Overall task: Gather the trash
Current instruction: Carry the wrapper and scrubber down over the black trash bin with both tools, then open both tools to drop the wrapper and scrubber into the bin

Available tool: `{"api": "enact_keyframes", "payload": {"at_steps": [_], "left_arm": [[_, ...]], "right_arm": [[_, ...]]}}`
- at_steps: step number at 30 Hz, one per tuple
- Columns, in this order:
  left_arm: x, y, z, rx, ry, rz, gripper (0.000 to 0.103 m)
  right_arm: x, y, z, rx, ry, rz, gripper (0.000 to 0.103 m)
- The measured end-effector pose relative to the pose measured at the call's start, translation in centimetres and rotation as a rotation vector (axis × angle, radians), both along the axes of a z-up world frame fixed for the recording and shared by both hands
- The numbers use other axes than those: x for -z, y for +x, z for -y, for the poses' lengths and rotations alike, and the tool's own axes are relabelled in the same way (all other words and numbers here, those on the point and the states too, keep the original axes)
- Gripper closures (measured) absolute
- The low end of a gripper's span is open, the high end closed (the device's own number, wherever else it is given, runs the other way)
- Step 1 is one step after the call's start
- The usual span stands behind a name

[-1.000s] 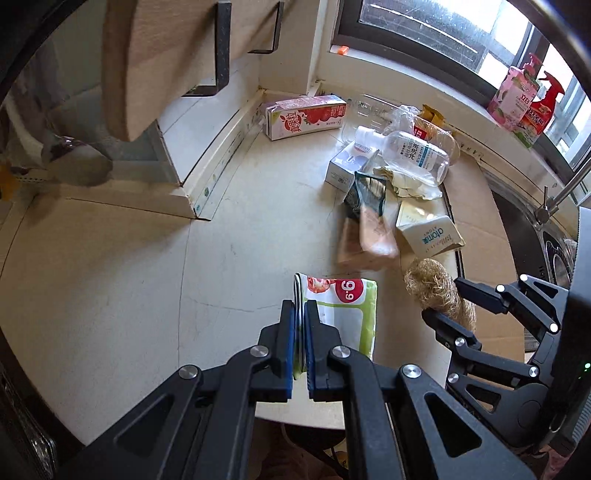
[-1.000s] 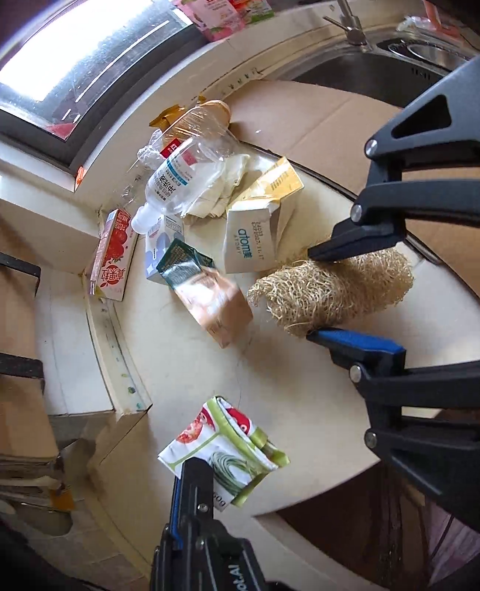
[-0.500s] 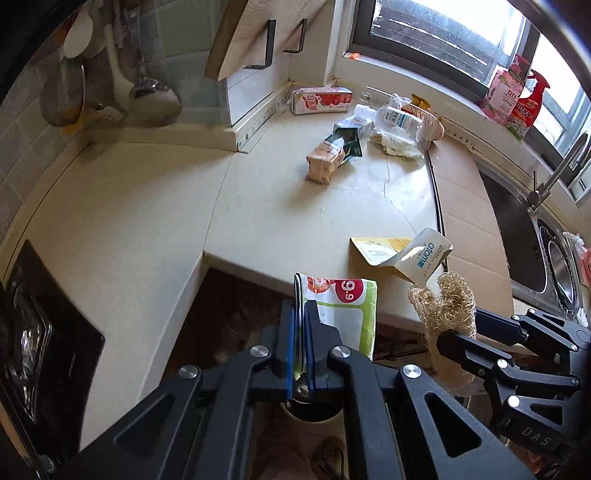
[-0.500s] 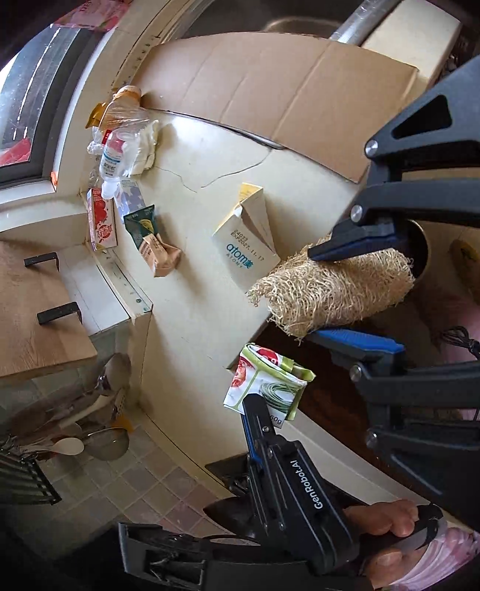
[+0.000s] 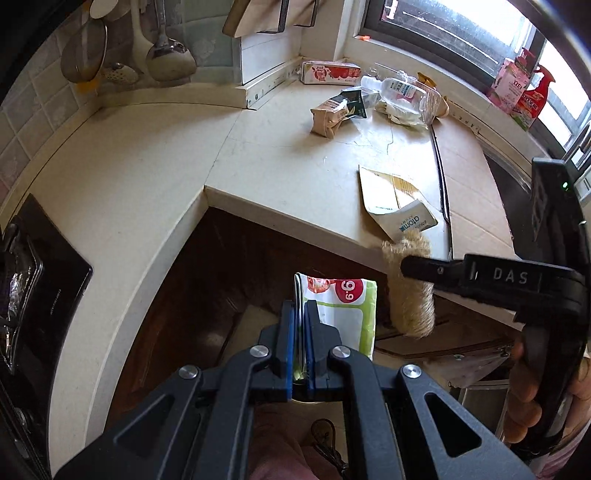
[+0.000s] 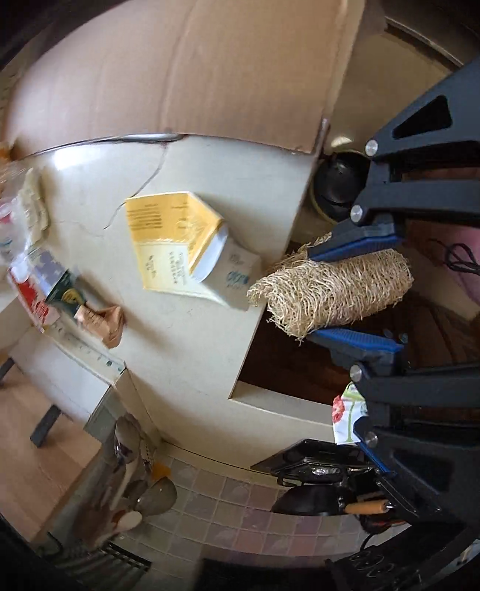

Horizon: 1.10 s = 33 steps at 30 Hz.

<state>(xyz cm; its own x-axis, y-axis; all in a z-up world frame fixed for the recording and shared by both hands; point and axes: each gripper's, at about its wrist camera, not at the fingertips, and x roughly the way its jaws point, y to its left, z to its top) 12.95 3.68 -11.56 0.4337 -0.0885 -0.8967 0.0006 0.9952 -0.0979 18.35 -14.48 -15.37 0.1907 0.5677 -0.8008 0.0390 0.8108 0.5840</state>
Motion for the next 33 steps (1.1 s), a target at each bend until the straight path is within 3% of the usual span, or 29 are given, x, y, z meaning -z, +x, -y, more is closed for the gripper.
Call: {"api": "enact_keyframes", "payload": {"at_steps": [3,10,16,19,22,31,33], "left_arm": [[0.2,0.7,-0.2,0.001,-0.004,-0.004,0.100],[2.8,1.9,0.1,0.027,0.010,-0.045,0.100],[8.2,1.2,0.6,0.046,0.046,-0.111,0.100],[12.3,0.3,0.8,0.046,0.063,-0.167,0.100],[17.1,-0.3,1.0,0.035,0.072,-0.219,0.100],[32.8,-0.3,2.6,0.070,0.086,-0.340,0.098],[35.9,-0.2,3.1,0.100,0.083,-0.360,0.091]], "right_arm": [[2.3,-0.5,0.0,0.017,-0.001,-0.068,0.067],[6.5,-2.0,-0.1,0.025,-0.040,-0.133,0.067],[8.1,-5.2,-1.7,-0.041,-0.148,-0.044,0.067],[9.7,-7.2,-2.8,-0.089,-0.202,-0.005,0.067],[13.8,-8.7,-3.3,-0.112,-0.230,-0.032,0.066],[29.4,-10.8,-2.7,-0.069,-0.240,-0.197,0.062],[32.5,-10.9,-2.4,-0.049,-0.239,-0.208,0.061]]}}
